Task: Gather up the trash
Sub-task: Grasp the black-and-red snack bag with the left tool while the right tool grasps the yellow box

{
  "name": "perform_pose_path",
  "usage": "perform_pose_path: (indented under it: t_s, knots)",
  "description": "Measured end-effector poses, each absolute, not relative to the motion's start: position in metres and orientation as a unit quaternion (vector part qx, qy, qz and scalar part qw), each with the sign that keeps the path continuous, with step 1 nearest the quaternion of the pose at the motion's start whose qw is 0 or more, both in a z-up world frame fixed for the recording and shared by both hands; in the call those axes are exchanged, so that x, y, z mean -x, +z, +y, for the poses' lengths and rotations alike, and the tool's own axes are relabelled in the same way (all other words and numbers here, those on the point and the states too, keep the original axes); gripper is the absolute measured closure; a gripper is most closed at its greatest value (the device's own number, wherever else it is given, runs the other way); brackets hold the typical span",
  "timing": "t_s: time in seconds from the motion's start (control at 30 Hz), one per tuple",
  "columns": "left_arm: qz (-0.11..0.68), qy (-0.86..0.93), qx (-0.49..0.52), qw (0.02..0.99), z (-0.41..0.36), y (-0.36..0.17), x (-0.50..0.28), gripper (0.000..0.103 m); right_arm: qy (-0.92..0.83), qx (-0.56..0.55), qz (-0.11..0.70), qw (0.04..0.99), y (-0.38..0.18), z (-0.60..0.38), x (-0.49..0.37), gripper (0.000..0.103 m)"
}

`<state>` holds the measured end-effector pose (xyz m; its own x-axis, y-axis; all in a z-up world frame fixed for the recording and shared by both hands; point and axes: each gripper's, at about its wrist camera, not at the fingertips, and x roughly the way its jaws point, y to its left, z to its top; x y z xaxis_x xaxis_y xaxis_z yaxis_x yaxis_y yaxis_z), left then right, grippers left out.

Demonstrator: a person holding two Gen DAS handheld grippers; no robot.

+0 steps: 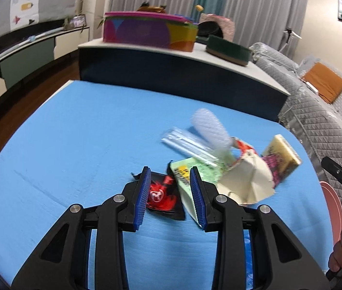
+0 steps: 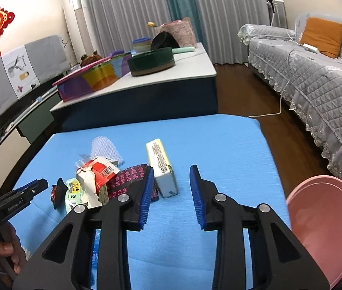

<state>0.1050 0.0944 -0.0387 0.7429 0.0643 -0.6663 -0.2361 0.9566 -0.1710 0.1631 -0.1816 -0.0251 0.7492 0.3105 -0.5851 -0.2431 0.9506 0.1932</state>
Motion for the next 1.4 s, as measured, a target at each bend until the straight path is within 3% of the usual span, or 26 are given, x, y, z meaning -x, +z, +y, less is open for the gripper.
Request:
perform_pose_path:
  t_s: [0.1, 0.2, 0.37, 0.73, 0.87, 0.93, 1.0, 1.07, 1.4]
  knots:
    - [0.358, 0.086, 0.129, 0.921, 0.096, -0.045, -0.110, 0.054, 0.148, -0.059, 0.329, 0.931, -0.032, -0.178, -0.172, 0.064]
    - [0.370, 0.086, 0.130, 0.916, 0.096, -0.052, -0.115, 0.050, 0.151, -0.062, 0.338, 0.927, -0.040, -0.172, -0.181, 0.059]
    - [0.382, 0.092, 0.130, 0.910, 0.097, -0.060, -0.122, 0.049, 0.157, -0.055, 0.351, 0.921, -0.051, -0.162, -0.191, 0.053]
    - [0.400, 0.104, 0.129, 0.901, 0.098, -0.067, -0.128, 0.052, 0.156, -0.044, 0.365, 0.917, -0.060, -0.155, -0.199, 0.053]
    - [0.401, 0.104, 0.128, 0.901, 0.098, -0.067, -0.128, 0.056, 0.156, -0.041, 0.370, 0.915, -0.062, -0.155, -0.200, 0.056]
    - [0.401, 0.104, 0.128, 0.901, 0.098, -0.067, -0.128, 0.056, 0.156, -0.041, 0.372, 0.914, -0.063, -0.154, -0.201, 0.062]
    - [0.399, 0.105, 0.127, 0.902, 0.097, -0.067, -0.127, 0.059, 0.158, -0.041, 0.375, 0.913, -0.064, -0.154, -0.201, 0.075]
    - [0.394, 0.105, 0.122, 0.905, 0.097, -0.064, -0.127, 0.064, 0.160, -0.039, 0.376, 0.912, -0.064, -0.154, -0.200, 0.078]
    - [0.377, 0.104, 0.116, 0.913, 0.095, -0.055, -0.124, 0.065, 0.158, -0.036, 0.362, 0.918, -0.055, -0.157, -0.193, 0.082]
